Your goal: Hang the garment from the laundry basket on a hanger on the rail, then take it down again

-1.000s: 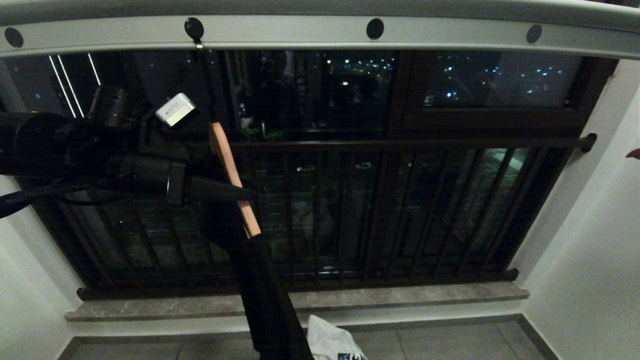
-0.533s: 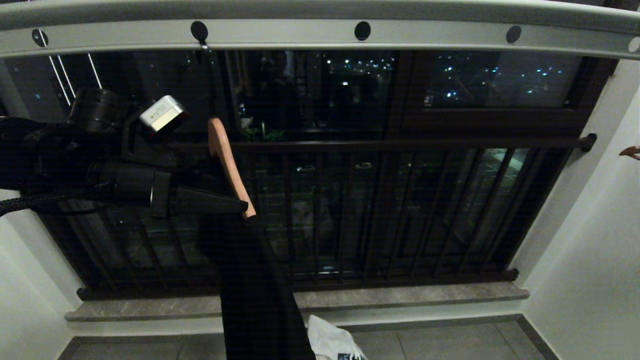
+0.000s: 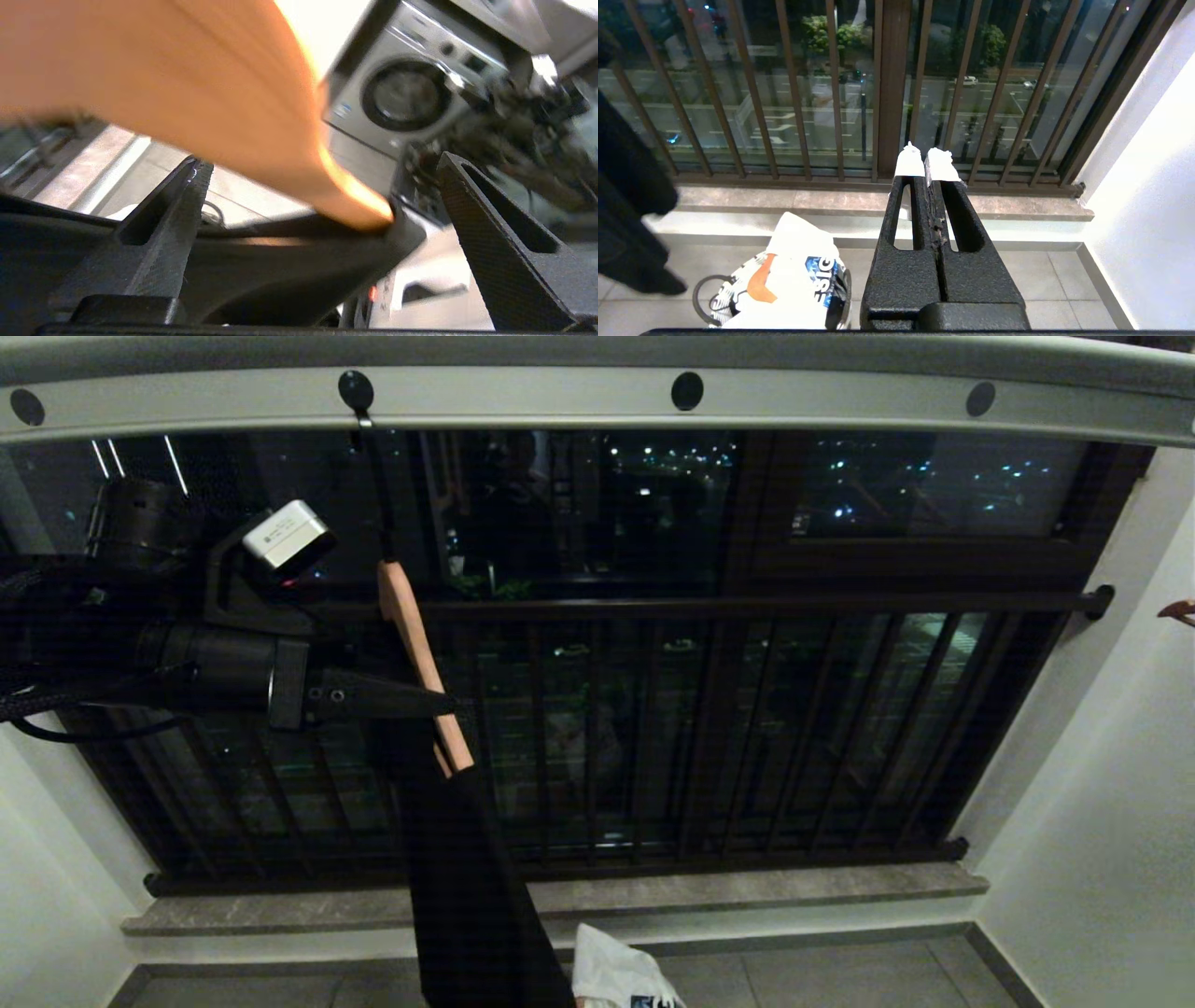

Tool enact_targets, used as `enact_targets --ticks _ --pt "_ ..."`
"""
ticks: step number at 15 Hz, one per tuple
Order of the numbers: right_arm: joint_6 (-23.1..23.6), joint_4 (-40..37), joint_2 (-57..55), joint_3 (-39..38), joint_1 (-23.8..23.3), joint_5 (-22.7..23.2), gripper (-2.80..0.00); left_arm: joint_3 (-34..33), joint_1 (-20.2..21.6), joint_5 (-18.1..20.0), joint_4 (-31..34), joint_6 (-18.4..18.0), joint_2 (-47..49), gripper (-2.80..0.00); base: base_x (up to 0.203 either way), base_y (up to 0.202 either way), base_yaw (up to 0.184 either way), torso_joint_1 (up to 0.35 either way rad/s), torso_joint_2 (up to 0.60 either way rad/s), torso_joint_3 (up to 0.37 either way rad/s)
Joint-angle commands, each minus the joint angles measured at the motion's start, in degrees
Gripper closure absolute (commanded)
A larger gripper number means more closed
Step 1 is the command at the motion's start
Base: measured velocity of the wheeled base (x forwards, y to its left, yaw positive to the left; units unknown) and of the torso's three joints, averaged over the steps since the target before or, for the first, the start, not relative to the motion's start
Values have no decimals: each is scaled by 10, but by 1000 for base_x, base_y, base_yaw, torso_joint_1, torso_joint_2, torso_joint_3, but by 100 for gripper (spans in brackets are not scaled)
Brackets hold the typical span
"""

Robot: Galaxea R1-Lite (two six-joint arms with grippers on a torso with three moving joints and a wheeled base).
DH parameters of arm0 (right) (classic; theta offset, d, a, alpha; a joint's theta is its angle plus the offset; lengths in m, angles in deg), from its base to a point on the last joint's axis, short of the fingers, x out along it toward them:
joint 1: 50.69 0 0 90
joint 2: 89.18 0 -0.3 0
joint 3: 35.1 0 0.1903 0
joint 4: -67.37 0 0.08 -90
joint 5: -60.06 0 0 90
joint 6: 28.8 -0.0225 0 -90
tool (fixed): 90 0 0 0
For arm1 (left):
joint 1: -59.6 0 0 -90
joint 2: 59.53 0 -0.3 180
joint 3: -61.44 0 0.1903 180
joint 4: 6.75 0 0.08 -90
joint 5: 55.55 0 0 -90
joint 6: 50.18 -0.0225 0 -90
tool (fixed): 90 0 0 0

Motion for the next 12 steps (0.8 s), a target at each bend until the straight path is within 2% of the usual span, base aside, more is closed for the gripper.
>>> enact_targets --ticks 1,3,5,8,10,12 --pt "0 0 -1 0 0 0 0 -16 -2 -24 -54 43 -12 -280 0 0 0 0 0 0" --pt "0 0 -1 0 0 0 0 -50 -10 -52 -134 94 -16 -280 0 0 0 0 0 0" --pt "0 0 -1 0 0 0 0 -84 -29 -109 -225 142 -17 -280 0 0 0 0 0 0" --pt "0 0 -1 0 0 0 0 -136 -76 -188 -328 195 -27 -280 0 0 0 0 0 0" --pt "0 0 -1 0 0 0 0 -163 -101 -232 -376 225 -45 -280 0 0 0 0 0 0" --pt "0 0 -1 0 0 0 0 -183 -119 -257 -411 259 -63 -280 0 0 0 0 0 0"
